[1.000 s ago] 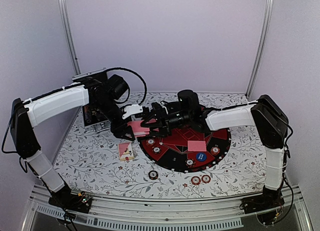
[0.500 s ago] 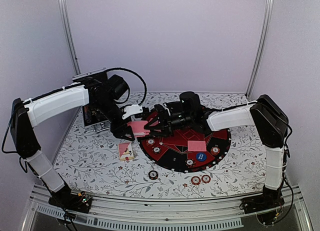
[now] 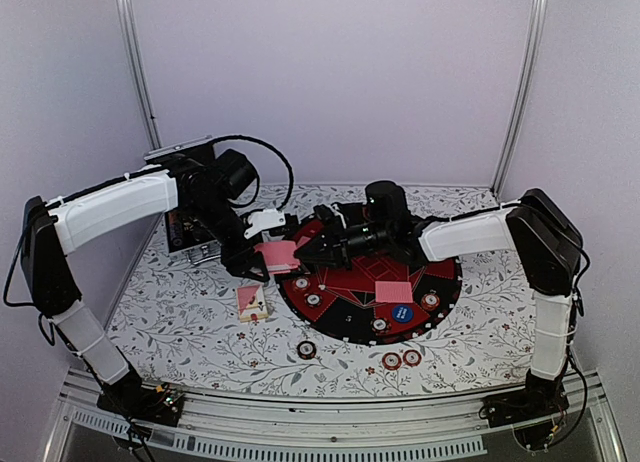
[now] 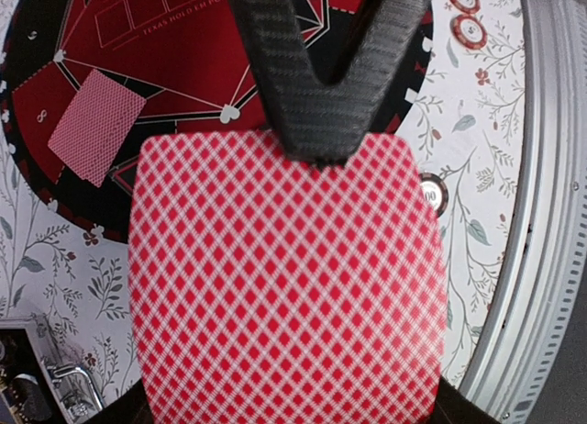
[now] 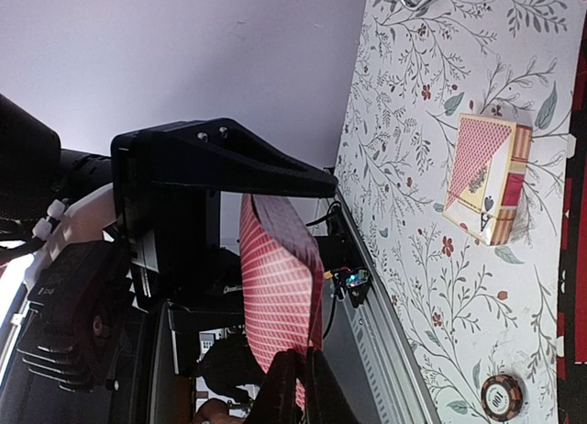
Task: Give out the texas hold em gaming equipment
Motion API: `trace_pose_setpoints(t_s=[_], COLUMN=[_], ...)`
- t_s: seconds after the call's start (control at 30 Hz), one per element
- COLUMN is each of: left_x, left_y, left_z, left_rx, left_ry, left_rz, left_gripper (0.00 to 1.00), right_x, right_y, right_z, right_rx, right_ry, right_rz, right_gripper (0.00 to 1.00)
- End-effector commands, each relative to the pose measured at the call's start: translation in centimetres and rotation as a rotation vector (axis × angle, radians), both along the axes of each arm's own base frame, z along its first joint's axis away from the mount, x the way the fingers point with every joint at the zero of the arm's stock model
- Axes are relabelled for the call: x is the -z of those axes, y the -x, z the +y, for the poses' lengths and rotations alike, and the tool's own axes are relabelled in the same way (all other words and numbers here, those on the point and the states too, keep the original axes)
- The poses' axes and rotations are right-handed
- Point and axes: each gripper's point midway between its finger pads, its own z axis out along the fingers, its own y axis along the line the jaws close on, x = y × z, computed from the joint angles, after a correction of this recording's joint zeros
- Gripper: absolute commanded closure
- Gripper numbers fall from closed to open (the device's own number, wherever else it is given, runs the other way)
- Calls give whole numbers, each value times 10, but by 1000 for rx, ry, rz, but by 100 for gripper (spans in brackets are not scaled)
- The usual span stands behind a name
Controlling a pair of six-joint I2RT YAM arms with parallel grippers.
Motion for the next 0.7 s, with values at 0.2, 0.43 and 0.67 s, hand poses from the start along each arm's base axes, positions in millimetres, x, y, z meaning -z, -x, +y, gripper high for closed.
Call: trace_pose_setpoints(t_s=[0.2, 0.43, 0.67], left_x=[-12, -11, -10], left_y=[-7, -7, -6], left_z=[-5, -5, -4], left_rx=[2, 2, 4], left_ry=[34, 32, 28], left_rz=[-38, -34, -35], left_gripper=[100, 100, 100], right_x=[-29, -39, -34], right_y=[1, -1, -14], right_z=[-16, -24, -49], right_rx=[17, 29, 75], right_ry=[-57, -80, -96], right_rz=[-24, -19, -5], right_gripper=[100, 100, 100])
